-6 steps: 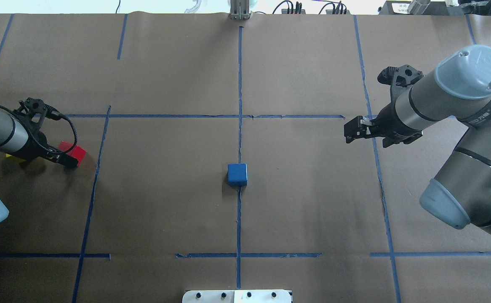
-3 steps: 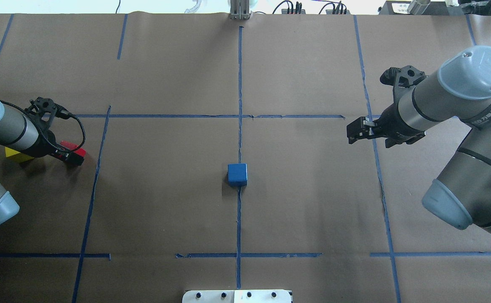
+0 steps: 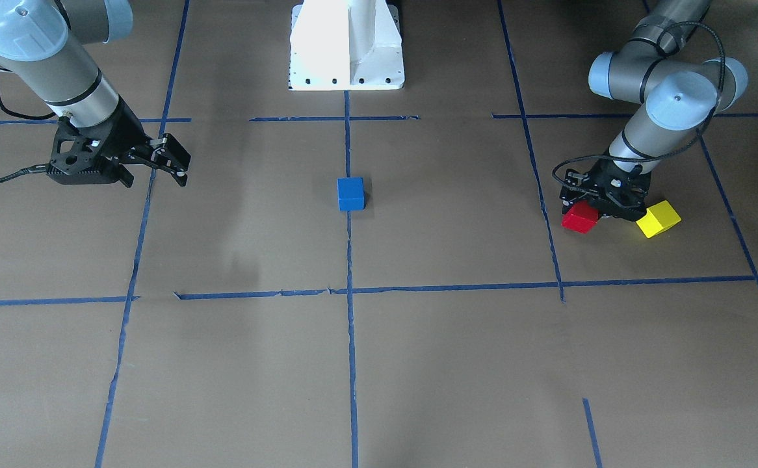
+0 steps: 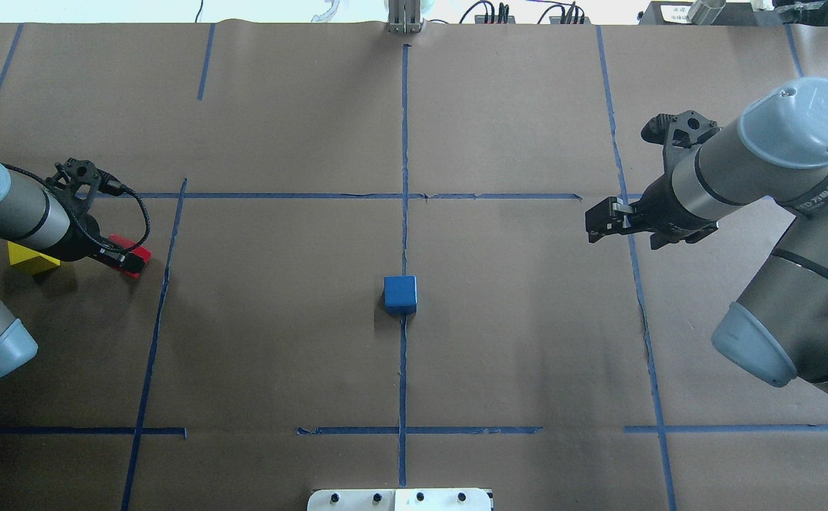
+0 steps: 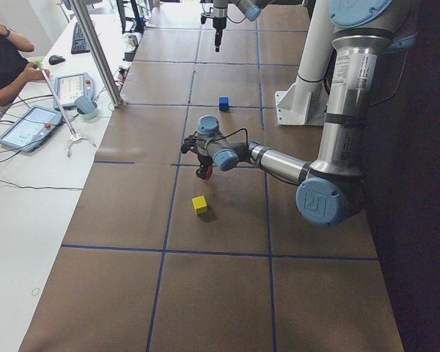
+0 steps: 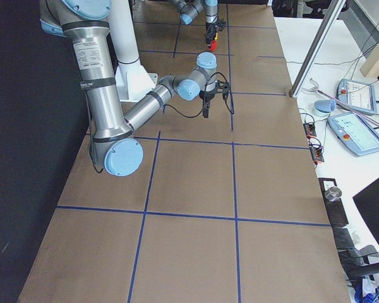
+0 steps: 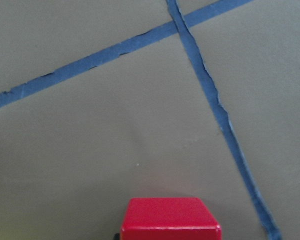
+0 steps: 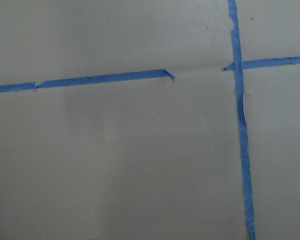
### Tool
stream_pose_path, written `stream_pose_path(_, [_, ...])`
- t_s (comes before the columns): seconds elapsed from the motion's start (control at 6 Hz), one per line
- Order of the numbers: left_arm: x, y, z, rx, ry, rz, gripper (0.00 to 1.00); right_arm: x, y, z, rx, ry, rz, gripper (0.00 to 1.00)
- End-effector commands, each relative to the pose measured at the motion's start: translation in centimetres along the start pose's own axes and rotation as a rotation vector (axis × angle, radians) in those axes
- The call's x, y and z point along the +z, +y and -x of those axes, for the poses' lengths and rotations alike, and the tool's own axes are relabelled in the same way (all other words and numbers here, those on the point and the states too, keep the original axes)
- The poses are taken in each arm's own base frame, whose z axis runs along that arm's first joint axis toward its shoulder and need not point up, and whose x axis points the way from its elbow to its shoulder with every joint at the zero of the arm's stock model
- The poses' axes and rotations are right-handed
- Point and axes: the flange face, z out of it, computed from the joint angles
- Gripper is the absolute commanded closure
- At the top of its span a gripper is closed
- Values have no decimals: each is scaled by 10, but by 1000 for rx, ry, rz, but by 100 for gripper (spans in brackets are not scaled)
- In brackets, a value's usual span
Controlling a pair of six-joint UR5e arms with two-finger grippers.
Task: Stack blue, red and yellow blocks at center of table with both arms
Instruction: 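Close the left gripper on the red cube and lift it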
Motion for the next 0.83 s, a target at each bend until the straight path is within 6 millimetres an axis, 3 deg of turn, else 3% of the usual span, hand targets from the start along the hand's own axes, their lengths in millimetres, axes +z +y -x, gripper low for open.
stream_pose_path(0.0, [-68, -82, -123, -124, -13, 31, 99, -7, 6, -18, 12, 9, -3, 0])
stream_pose_path(0.17, [-70, -88, -196, -188, 14, 67, 98, -13, 1, -41, 8, 27, -16, 0])
stream_pose_path(0.33, [-75, -93, -254, -194, -1, -16, 99, -16, -5, -61, -13, 47, -23, 0])
stream_pose_path(0.5, [-62, -78, -317, -184, 31, 2, 99, -18, -8, -78, -15, 60, -18, 0])
stream_pose_path(0.67, [-58, -73, -343, -171, 49, 17, 99, -19, -8, -84, -24, 61, -16, 0])
